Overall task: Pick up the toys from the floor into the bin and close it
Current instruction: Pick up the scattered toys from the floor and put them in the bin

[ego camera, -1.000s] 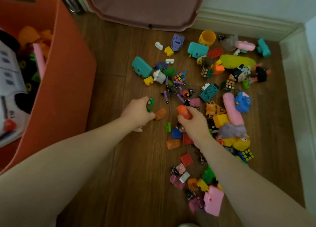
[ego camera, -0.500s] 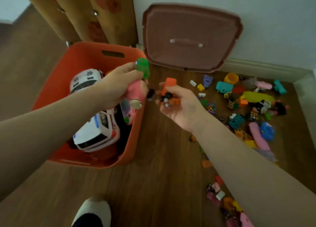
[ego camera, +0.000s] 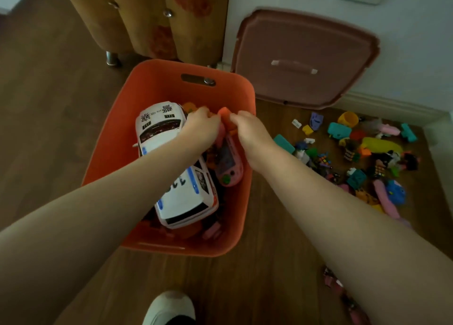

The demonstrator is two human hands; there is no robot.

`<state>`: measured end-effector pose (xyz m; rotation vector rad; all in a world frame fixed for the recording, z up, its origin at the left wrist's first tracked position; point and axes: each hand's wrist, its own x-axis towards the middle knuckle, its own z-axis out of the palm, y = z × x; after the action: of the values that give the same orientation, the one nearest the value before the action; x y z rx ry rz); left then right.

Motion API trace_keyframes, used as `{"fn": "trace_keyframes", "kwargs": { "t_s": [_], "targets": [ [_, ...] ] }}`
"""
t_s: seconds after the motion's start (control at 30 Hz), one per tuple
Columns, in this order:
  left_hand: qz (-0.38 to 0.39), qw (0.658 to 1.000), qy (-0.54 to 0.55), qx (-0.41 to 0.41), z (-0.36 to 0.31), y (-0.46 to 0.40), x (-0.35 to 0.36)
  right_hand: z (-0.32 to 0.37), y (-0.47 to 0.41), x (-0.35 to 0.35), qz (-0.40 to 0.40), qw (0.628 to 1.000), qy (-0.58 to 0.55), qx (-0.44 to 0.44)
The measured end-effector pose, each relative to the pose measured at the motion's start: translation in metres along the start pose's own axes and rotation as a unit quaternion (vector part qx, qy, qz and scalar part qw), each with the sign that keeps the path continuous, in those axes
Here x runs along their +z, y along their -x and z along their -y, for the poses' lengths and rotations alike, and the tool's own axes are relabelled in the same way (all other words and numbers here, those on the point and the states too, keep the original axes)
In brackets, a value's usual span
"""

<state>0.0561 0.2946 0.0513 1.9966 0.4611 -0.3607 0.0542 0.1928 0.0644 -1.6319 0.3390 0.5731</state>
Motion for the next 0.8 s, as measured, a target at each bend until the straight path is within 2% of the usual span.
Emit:
{"fn": "trace_keyframes", "kwargs": {
  "t_s": [0.1, 0.17, 0.23, 0.27, 0.33, 0.4, 0.47, 0.53, 0.6, 0.7, 0.8],
  "targets": [
    [-0.016, 0.988, -0.135, 0.078, 0.008, 0.005, 0.015, -0.001, 0.009, -0.012, 0.003, 0.990, 0.112, -0.089],
    [0.001, 0.967, -0.221, 0.125, 0.011, 0.006, 0.021, -0.004, 0.011, -0.022, 0.004, 0.955, 0.250, -0.159],
    [0.011, 0.939, -0.319, 0.130, 0.016, 0.004, 0.026, -0.009, 0.010, -0.034, 0.005, 0.913, 0.348, -0.213],
    [-0.001, 0.933, -0.337, 0.128, 0.016, 0.006, 0.029, -0.013, 0.010, -0.044, -0.002, 0.898, 0.378, -0.223],
    [-0.036, 0.941, -0.311, 0.129, 0.010, 0.012, 0.039, -0.027, 0.007, -0.070, -0.035, 0.877, 0.424, -0.222],
    [-0.037, 0.950, -0.260, 0.166, 0.002, 0.023, 0.046, -0.048, 0.002, -0.096, -0.066, 0.871, 0.452, -0.181],
    [-0.028, 0.943, -0.224, 0.246, -0.013, 0.039, 0.063, -0.075, 0.005, -0.135, -0.088, 0.868, 0.474, -0.119],
    [-0.048, 0.930, -0.175, 0.320, -0.029, 0.055, 0.076, -0.100, 0.011, -0.171, -0.073, 0.863, 0.496, -0.060],
    [-0.050, 0.924, -0.135, 0.355, -0.043, 0.068, 0.096, -0.120, 0.025, -0.210, -0.045, 0.861, 0.506, 0.010],
    [0.029, 0.928, -0.154, 0.338, -0.045, 0.083, 0.140, -0.147, 0.051, -0.262, -0.030, 0.863, 0.497, 0.083],
    [0.135, 0.903, -0.274, 0.303, -0.031, 0.091, 0.186, -0.172, 0.066, -0.295, -0.037, 0.892, 0.438, 0.110]
  ]
}}
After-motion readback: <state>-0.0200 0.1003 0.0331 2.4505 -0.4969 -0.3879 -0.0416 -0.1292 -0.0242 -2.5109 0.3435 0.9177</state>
